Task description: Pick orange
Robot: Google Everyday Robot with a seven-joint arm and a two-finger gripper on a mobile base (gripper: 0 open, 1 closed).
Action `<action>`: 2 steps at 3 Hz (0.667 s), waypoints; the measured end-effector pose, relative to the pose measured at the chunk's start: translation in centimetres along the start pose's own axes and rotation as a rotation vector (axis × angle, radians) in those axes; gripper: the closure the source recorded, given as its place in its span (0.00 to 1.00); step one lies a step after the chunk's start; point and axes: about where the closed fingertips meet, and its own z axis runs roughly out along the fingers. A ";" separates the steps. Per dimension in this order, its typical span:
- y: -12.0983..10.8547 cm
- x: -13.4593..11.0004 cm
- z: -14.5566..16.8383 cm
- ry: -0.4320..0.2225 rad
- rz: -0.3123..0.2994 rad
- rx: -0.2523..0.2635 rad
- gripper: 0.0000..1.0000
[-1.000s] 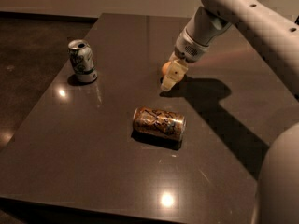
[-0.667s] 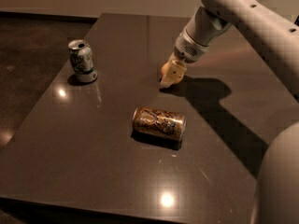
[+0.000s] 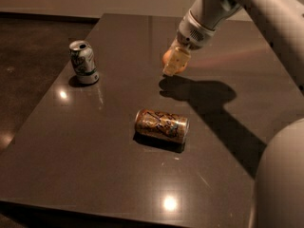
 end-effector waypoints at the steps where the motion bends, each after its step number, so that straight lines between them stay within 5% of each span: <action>1: 0.2 -1.8 -2.8 -0.005 -0.054 0.001 1.00; 2: 0.0 -3.4 -5.5 -0.021 -0.095 0.027 1.00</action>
Offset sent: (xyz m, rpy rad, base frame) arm -0.0078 -0.0057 0.1105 -0.0048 -0.1004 0.1099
